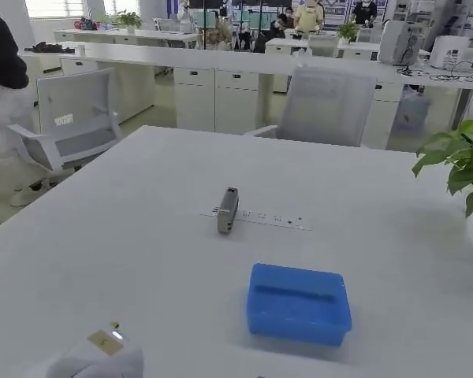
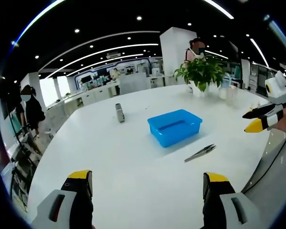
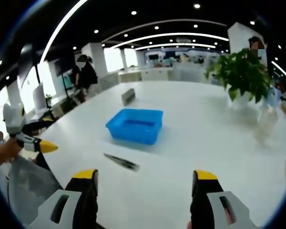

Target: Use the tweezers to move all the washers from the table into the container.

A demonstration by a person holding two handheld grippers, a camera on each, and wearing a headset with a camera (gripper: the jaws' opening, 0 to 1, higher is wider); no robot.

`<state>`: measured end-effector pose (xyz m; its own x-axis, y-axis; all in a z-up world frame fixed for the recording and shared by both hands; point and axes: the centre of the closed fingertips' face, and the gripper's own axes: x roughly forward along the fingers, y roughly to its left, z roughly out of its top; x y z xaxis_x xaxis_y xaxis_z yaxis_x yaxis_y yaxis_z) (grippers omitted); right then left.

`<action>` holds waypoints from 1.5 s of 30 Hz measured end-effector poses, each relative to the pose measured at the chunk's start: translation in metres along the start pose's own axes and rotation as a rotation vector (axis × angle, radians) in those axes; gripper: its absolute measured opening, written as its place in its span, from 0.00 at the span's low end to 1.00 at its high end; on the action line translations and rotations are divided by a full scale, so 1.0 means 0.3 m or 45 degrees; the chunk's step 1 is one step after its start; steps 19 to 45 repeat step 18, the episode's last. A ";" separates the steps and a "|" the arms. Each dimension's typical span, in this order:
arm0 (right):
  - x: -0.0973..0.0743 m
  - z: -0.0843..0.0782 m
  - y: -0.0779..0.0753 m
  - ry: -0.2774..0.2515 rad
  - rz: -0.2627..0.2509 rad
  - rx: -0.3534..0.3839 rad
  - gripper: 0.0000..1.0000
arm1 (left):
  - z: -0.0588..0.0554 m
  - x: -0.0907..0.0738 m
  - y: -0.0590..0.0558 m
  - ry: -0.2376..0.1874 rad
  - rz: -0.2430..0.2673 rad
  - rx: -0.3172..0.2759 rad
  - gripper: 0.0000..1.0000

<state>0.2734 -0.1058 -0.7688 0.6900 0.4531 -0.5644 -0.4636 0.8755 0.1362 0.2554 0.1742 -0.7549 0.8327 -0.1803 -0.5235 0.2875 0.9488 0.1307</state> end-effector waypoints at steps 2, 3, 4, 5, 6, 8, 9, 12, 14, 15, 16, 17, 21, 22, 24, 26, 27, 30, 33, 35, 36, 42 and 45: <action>0.000 -0.001 -0.002 0.001 -0.001 -0.008 0.79 | 0.006 -0.004 0.003 -0.008 0.005 -0.003 0.99; 0.001 -0.001 -0.001 0.001 0.001 -0.009 0.79 | 0.007 -0.004 0.004 -0.011 0.007 -0.004 0.99; 0.002 -0.002 0.002 0.003 0.006 -0.009 0.79 | 0.006 -0.005 0.005 -0.011 0.009 -0.002 0.99; 0.002 -0.002 0.002 0.003 0.008 -0.011 0.79 | 0.006 -0.005 0.005 -0.011 0.011 -0.001 0.99; 0.003 0.000 0.002 0.000 0.009 -0.020 0.79 | 0.004 -0.006 0.006 -0.010 0.014 -0.001 0.99; 0.003 -0.001 0.008 0.003 0.013 -0.024 0.79 | 0.001 -0.007 0.007 -0.003 0.018 0.001 0.97; 0.004 -0.003 0.009 0.007 0.017 -0.023 0.79 | 0.001 -0.010 0.009 -0.002 0.025 0.004 0.97; 0.004 -0.003 0.009 0.006 0.018 -0.028 0.79 | 0.005 -0.014 0.007 -0.012 0.027 0.005 0.97; 0.004 -0.003 0.009 0.005 0.021 -0.024 0.79 | 0.010 -0.016 0.004 -0.020 0.025 0.005 0.97; 0.004 -0.003 0.009 0.005 0.021 -0.024 0.79 | 0.008 -0.018 0.005 -0.013 0.030 0.009 0.97; 0.004 -0.003 0.009 0.004 0.021 -0.023 0.79 | 0.009 -0.019 0.005 -0.014 0.032 0.014 0.97; 0.005 -0.003 0.006 0.002 0.023 -0.021 0.79 | 0.011 -0.020 0.007 -0.016 0.035 0.017 0.97; 0.006 -0.004 0.006 0.002 0.026 -0.018 0.78 | 0.011 -0.021 0.008 -0.016 0.037 0.018 0.97; 0.006 -0.004 0.006 0.002 0.026 -0.018 0.78 | 0.011 -0.021 0.008 -0.016 0.037 0.018 0.97; 0.006 -0.004 0.006 0.002 0.026 -0.018 0.78 | 0.011 -0.021 0.008 -0.016 0.037 0.018 0.97; 0.006 -0.004 0.006 0.002 0.026 -0.018 0.78 | 0.011 -0.021 0.008 -0.016 0.037 0.018 0.97; 0.006 -0.004 0.006 0.002 0.026 -0.018 0.78 | 0.011 -0.021 0.008 -0.016 0.037 0.018 0.97; 0.006 -0.004 0.006 0.002 0.026 -0.018 0.78 | 0.011 -0.021 0.008 -0.016 0.037 0.018 0.97; 0.006 -0.004 0.006 0.002 0.026 -0.018 0.78 | 0.011 -0.021 0.008 -0.016 0.037 0.018 0.97; 0.006 -0.004 0.006 0.002 0.026 -0.018 0.78 | 0.011 -0.021 0.008 -0.016 0.037 0.018 0.97; 0.006 -0.004 0.006 0.002 0.026 -0.018 0.78 | 0.011 -0.021 0.008 -0.016 0.037 0.018 0.97; 0.006 -0.004 0.006 0.002 0.026 -0.018 0.78 | 0.011 -0.021 0.008 -0.016 0.037 0.018 0.97; 0.006 -0.004 0.006 0.002 0.026 -0.018 0.78 | 0.011 -0.021 0.008 -0.016 0.037 0.018 0.97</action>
